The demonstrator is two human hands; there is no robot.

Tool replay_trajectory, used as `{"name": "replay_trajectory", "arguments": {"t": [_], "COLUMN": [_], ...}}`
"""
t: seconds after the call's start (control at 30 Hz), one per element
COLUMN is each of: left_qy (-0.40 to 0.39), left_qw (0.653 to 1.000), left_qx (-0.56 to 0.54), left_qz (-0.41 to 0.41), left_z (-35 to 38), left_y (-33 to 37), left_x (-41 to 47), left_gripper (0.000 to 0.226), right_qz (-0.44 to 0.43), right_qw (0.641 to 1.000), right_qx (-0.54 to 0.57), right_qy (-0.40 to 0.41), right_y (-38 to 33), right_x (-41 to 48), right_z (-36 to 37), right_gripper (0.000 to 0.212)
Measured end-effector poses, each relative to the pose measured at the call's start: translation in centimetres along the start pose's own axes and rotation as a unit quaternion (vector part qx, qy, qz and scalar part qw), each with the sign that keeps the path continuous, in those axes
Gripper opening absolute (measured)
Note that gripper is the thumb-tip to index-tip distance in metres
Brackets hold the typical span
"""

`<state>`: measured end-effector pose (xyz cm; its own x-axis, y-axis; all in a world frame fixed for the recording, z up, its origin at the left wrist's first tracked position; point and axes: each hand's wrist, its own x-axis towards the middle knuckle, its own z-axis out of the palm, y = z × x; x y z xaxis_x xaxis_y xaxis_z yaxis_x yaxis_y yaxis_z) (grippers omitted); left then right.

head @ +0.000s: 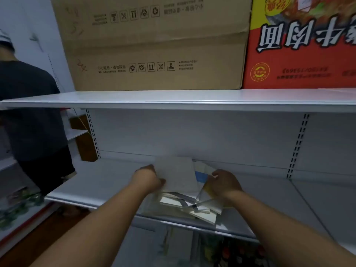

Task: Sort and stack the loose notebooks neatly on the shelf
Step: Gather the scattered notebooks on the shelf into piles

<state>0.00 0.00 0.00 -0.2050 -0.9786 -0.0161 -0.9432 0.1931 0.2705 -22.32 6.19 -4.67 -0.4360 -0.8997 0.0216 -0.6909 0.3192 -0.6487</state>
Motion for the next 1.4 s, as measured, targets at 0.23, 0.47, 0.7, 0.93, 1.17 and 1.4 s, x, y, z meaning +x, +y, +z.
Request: {"name": "replay_trajectory", "arguments": {"t": [0.23, 0.47, 0.7, 0.93, 1.17, 1.4], "left_qy": [-0.075, -0.076, -0.129, -0.196, -0.123, -0.001], "left_qw": [0.96, 0.864, 0.805, 0.775, 0.91, 0.962], "left_qx": [-0.257, -0.494, -0.579, -0.601, -0.392, -0.195], "left_qz": [-0.077, -0.052, 0.009, 0.002, -0.054, 0.19], "left_z": [-0.1, -2.6, 1.9, 10.8, 17.0, 13.4], "left_y": [-0.1, -1.2, 10.3, 23.2, 23.6, 22.7], "left_x": [-0.1, -2.5, -4.4, -5.0, -2.7, -5.4], "left_gripper": [0.037, 0.03, 0.026, 0.028, 0.04, 0.043], "right_qz": [0.039, 0.129, 0.215, 0.29, 0.272, 0.213], "right_qw": [0.997, 0.959, 0.921, 0.864, 0.945, 0.956], "right_qx": [0.04, 0.208, 0.323, 0.359, 0.106, -0.151], "right_qy": [-0.054, -0.141, 0.02, 0.201, 0.149, 0.136], "right_y": [-2.7, 0.6, 11.6, 22.5, 27.3, 25.9], "right_x": [1.5, 0.1, -6.1, -10.0, -8.9, -8.0], "right_z": [1.2, -3.9, -12.1, -17.8, -17.5, -17.1], "right_gripper": [0.03, 0.017, 0.011, 0.017, 0.016, 0.043]}}
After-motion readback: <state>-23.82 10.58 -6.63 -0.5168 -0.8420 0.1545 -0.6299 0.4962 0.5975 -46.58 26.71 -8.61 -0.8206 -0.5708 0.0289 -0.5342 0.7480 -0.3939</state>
